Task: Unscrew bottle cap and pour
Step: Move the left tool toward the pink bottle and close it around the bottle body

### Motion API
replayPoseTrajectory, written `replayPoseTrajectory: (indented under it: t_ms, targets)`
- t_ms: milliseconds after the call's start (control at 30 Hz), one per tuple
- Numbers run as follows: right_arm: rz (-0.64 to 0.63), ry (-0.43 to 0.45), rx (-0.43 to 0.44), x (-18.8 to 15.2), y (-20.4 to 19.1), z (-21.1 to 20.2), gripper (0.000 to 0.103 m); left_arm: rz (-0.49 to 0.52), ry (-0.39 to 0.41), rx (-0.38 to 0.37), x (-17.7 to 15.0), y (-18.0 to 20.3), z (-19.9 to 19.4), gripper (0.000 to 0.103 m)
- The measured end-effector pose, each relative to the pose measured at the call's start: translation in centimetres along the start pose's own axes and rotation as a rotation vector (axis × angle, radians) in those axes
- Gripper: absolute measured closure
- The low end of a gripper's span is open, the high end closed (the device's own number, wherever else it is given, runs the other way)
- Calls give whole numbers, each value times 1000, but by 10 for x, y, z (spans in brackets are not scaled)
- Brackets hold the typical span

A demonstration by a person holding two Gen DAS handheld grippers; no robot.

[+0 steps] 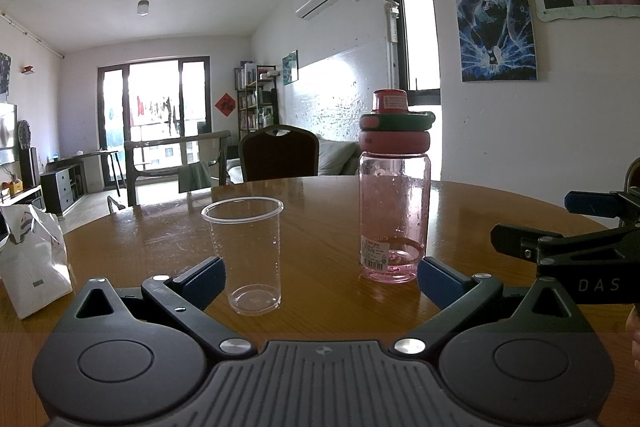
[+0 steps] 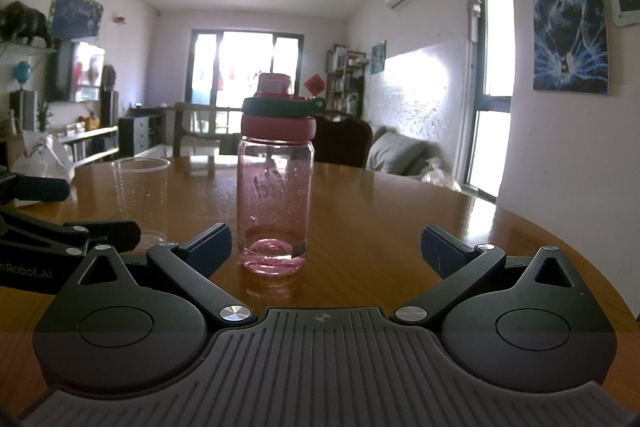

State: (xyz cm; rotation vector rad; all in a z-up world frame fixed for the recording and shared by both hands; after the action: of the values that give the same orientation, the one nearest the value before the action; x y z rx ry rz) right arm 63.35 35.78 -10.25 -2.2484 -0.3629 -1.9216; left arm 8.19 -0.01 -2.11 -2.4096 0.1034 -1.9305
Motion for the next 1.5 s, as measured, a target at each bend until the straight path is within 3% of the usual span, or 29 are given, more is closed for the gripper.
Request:
replayPoseTrajectory:
  t_ms: [267, 600, 933, 1100, 1300, 1500]
  targets:
    - [19, 59, 4, 12, 5, -6, 0, -1, 10, -28, 0, 4, 0, 0]
    - [-18, 121, 23, 37, 16, -6, 0, 24, 56, -34, 25, 15, -2, 0]
    - [67, 61, 176, 63, 35, 12, 0, 30, 5, -95, 30, 26, 14, 0]
    - [91, 41, 225, 73, 49, 26, 0, 6, 8, -87, 29, 29, 26, 1]
    - [127, -76, 262, 62, 55, 49, 0, -20, 28, -67, 31, 27, 38, 1]
    - [130, -110, 327, 60, 50, 56, 0, -33, -5, -157, 34, 40, 51, 1]
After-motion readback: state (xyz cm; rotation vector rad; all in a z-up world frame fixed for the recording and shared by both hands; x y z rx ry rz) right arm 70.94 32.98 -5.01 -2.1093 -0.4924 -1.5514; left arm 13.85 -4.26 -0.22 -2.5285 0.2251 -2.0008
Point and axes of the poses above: each gripper's, at about its wrist camera, not at the fingertips, and z roughly the way its jaws point, y to its right, x to its top, the point moved 9 cm from there along z, roughly the way its jaws point, and after that the axes turned 2 degrees about z, right-handed, at the moved point
